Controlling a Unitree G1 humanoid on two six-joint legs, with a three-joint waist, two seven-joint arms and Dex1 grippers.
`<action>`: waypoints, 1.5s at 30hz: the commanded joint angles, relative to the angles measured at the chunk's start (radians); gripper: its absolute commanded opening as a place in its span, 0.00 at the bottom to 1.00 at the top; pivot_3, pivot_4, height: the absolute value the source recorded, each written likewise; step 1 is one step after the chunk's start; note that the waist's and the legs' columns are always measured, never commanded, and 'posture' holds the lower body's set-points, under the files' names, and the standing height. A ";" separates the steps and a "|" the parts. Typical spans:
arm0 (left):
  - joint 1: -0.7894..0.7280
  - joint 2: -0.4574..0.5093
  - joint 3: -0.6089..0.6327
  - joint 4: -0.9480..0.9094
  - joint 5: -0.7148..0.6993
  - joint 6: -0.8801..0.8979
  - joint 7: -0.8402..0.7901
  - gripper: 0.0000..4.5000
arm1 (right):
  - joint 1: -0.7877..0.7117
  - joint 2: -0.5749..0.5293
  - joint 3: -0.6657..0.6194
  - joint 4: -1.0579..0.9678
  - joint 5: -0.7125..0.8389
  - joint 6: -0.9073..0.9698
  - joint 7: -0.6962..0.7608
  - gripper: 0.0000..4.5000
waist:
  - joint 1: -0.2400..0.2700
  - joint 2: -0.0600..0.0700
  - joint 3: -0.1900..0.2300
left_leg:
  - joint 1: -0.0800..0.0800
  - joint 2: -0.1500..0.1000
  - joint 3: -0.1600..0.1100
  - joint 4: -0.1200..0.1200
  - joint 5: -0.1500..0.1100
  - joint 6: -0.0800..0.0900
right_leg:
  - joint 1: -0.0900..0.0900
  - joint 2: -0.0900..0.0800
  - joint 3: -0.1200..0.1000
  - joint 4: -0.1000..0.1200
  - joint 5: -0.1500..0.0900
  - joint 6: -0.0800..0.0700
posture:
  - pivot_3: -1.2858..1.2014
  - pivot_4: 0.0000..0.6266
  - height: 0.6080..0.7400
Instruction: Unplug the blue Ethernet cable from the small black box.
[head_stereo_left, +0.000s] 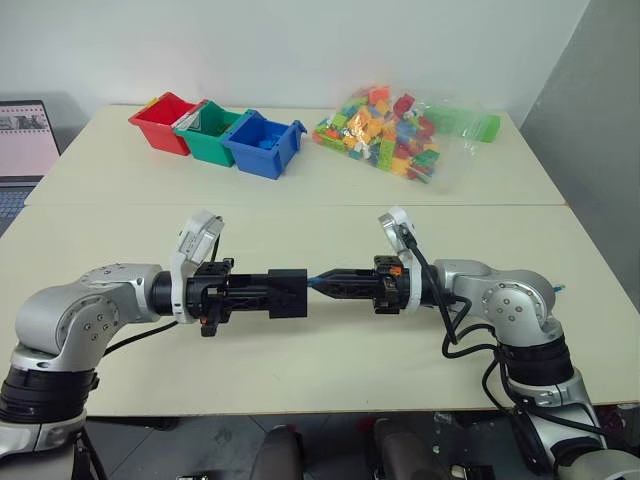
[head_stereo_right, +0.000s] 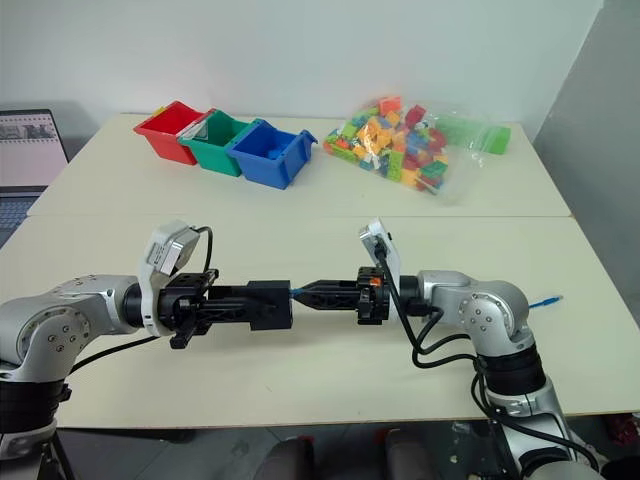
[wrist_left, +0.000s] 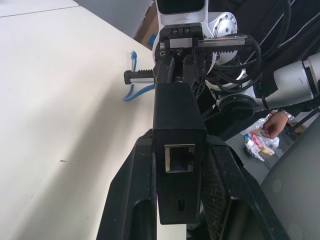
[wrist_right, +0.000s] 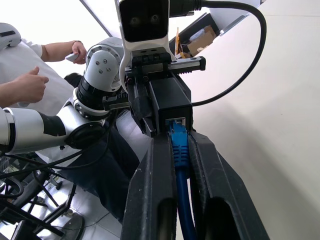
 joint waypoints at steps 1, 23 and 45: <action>0.031 0.033 0.045 -0.022 0.002 -0.026 -0.032 0.18 | -0.002 -0.046 -0.021 0.000 -0.009 -0.011 0.021 0.01 | 0.000 0.000 0.000 | 0.000 0.000 0.000 0.000 0.000 0.000 | 0.000 0.000 0.000 0.000 0.000 0.000 | 0.52 0.24 1.00; 0.166 -0.019 0.130 -0.040 0.123 -0.161 0.133 0.18 | -0.204 -0.026 0.041 0.987 -0.827 -1.067 -0.351 0.09 | -0.002 0.000 0.000 | -0.002 0.000 0.002 0.000 0.000 0.000 | -0.003 0.000 0.001 -0.001 0.003 -0.005 | 0.52 0.24 1.00; -0.200 -0.365 0.118 0.777 0.741 -1.080 0.737 0.18 | -0.060 -0.016 0.110 0.138 -0.641 -0.601 -0.041 0.78 | 0.023 0.000 0.000 | -0.002 -0.001 0.000 0.001 0.000 0.000 | -0.002 -0.002 -0.001 0.001 0.004 -0.005 | 0.52 0.24 1.00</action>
